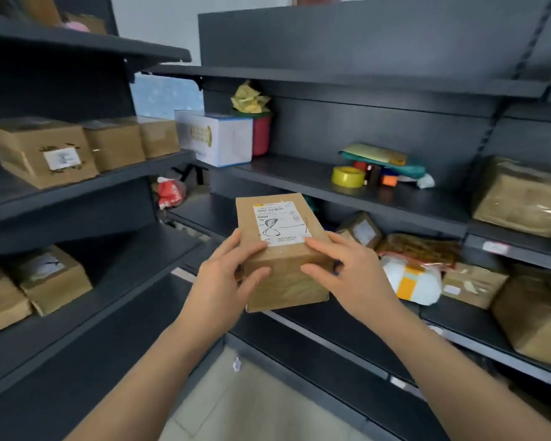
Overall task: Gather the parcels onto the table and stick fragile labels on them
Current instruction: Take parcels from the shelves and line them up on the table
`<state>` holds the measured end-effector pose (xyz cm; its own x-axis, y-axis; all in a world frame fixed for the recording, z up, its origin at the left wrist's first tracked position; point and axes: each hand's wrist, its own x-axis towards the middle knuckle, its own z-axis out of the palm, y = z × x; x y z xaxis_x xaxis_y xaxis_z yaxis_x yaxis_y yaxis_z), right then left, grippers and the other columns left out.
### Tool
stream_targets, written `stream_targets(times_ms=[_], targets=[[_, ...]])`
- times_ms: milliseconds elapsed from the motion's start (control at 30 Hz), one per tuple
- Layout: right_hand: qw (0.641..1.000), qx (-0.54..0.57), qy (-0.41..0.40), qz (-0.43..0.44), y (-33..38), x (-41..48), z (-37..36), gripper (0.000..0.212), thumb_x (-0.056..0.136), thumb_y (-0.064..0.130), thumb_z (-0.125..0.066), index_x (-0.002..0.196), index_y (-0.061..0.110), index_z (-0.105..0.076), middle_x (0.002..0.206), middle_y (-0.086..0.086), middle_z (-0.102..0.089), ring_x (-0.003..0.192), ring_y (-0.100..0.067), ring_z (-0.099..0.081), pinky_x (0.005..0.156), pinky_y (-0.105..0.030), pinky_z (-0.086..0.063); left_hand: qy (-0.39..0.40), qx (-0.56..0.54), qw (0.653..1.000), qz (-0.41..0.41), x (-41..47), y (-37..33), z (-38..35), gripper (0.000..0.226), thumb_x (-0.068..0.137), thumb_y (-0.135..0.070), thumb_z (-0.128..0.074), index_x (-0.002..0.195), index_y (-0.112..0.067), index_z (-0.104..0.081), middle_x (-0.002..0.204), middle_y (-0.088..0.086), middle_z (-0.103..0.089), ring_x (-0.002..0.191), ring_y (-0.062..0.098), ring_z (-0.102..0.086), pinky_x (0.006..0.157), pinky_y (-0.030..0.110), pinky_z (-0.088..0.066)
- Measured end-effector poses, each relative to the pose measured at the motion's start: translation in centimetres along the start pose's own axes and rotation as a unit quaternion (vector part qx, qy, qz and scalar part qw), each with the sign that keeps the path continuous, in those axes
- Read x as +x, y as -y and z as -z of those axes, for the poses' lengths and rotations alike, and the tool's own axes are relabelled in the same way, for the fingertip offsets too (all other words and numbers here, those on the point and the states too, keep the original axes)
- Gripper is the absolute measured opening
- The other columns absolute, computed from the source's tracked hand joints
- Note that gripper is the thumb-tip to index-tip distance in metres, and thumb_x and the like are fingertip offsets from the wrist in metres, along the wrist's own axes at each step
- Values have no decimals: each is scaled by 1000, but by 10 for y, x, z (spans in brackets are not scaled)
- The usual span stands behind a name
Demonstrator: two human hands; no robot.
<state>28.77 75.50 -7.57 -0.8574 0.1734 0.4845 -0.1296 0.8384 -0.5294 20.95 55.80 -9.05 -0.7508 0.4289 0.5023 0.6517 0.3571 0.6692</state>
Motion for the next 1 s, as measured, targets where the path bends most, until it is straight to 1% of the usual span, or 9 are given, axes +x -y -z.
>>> stream_targets(times_ms=[100, 267, 367, 467, 600, 767, 833, 933, 1000], targets=[[997, -47, -30, -56, -29, -30, 38, 43, 82, 31, -73, 124, 25, -64, 117, 16, -52, 81, 11, -46, 76, 1, -32, 53, -33, 997, -40, 8, -26, -47, 40, 85, -24, -69, 124, -29, -61, 135, -24, -29, 106, -32, -28, 83, -8, -28], [981, -87, -76, -156, -64, -76, 88, 45, 83, 30, -72, 126, 25, -62, 122, 15, -49, 110, -4, -49, 95, -12, -35, 144, -92, 983, -72, 21, -65, -114, 41, 86, -24, -68, 124, -34, -59, 140, -17, -31, 121, -10, -31, 79, -7, -31], [968, -95, -112, -203, -80, -98, 110, 44, 81, 28, -75, 123, 27, -64, 129, 10, -52, 107, -10, -57, 99, -23, -44, 197, -108, 971, -86, 28, -86, -149, 42, 86, -26, -67, 124, -39, -56, 152, -7, -29, 133, 5, -35, 93, 6, -38], [950, -113, -150, -249, -97, -116, 130, 44, 78, 25, -77, 120, 26, -66, 135, -1, -54, 102, -12, -61, 93, -14, -41, 238, -115, 958, -114, 38, -106, -183, 43, 86, -27, -67, 125, -38, -56, 153, -7, -28, 136, 9, -33, 95, 12, -36], [919, -141, -187, -317, -114, -136, 154, 45, 79, 25, -77, 122, 25, -65, 136, -5, -54, 117, -12, -55, 97, -11, -36, 294, -152, 932, -147, 53, -131, -230, 41, 86, -26, -68, 123, -39, -57, 152, -7, -29, 137, 8, -29, 105, 30, -40], [873, -184, -248, -378, -132, -174, 178, 44, 79, 30, -76, 121, 28, -65, 132, -5, -58, 114, -17, -59, 102, -31, -45, 365, -208, 888, -189, 58, -167, -287, 38, 81, -25, -72, 115, -40, -62, 145, -12, -35, 133, 6, -34, 106, 40, -41], [850, -198, -267, -409, -135, -192, 188, 44, 80, 33, -75, 123, 31, -63, 136, -3, -55, 116, -16, -58, 102, -33, -45, 388, -208, 873, -212, 53, -185, -309, 38, 81, -26, -72, 115, -40, -62, 147, -8, -36, 134, 9, -36, 108, 35, -38], [821, -229, -289, -435, -136, -222, 204, 45, 80, 32, -74, 124, 26, -64, 130, 3, -59, 100, -11, -60, 90, -34, -52, 418, -204, 847, -257, 39, -215, -338, 38, 82, -28, -71, 117, -38, -61, 143, -14, -35, 131, 4, -35, 98, 8, -27], [800, -242, -308, -455, -136, -243, 215, 44, 80, 31, -74, 123, 24, -65, 126, 5, -61, 91, -10, -59, 84, -32, -52, 447, -215, 822, -279, 28, -236, -355, 38, 82, -28, -70, 117, -40, -60, 141, -16, -35, 127, 0, -34, 97, 8, -30]])
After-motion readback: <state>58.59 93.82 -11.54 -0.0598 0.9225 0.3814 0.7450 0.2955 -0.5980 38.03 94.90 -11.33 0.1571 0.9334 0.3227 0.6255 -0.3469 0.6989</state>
